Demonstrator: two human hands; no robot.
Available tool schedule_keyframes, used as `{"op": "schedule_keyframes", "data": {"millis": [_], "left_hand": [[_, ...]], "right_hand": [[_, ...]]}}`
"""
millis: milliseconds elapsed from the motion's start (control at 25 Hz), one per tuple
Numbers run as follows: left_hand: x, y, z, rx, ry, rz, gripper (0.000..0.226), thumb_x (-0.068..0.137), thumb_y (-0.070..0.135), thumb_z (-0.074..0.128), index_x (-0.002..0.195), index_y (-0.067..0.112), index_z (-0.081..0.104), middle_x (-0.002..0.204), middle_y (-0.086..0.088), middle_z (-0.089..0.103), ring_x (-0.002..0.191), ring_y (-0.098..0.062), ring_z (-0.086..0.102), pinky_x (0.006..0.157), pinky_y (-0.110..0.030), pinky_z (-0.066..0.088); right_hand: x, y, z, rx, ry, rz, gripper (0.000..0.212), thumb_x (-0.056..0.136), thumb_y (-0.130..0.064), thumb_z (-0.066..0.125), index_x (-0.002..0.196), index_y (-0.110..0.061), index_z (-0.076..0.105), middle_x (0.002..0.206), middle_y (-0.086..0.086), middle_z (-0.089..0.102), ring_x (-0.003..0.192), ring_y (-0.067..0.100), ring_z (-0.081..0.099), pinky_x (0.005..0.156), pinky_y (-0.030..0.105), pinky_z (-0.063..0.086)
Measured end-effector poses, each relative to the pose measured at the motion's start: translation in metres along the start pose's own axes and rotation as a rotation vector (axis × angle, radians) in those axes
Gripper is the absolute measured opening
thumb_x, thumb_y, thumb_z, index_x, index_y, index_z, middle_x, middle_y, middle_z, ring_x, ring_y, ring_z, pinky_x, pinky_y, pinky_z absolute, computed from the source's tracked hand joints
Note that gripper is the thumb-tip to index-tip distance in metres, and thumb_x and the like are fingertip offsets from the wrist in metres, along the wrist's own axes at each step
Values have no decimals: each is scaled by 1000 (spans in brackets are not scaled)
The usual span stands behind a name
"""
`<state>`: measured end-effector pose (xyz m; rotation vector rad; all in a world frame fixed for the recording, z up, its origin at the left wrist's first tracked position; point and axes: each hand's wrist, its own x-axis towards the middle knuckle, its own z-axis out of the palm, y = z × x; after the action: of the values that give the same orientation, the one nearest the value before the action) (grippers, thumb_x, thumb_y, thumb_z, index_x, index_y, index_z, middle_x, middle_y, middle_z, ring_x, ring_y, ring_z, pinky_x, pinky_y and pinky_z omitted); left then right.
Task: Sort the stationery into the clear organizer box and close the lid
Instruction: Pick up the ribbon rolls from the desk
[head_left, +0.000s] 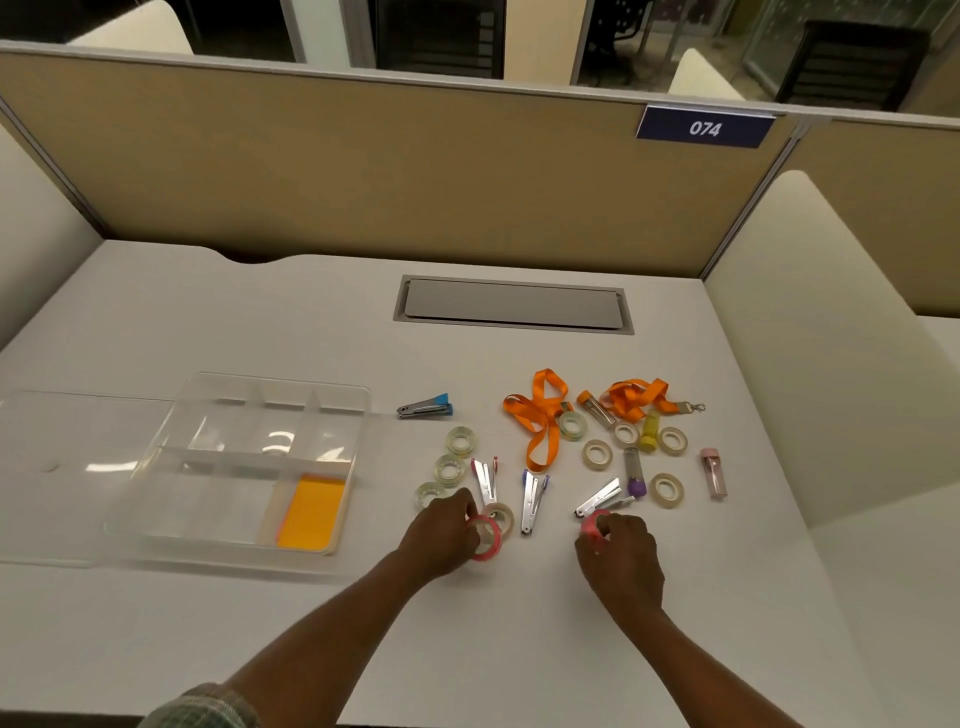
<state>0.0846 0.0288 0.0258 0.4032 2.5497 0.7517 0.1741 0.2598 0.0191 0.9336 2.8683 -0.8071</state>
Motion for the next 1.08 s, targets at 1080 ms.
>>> {"op": "schedule_keyframes", "data": {"millis": [1080], "left_hand": [[25,-167,-189,-294,250,-107,26,86,38,71,85,13,63,89,-7,62,75,-14,57,66,-24,46]], "right_hand": [[19,-305,119,-206,-279,-814,25,95,-26,60,117,-18,68,123,5,64,105,24,60,80,28,49]]}}
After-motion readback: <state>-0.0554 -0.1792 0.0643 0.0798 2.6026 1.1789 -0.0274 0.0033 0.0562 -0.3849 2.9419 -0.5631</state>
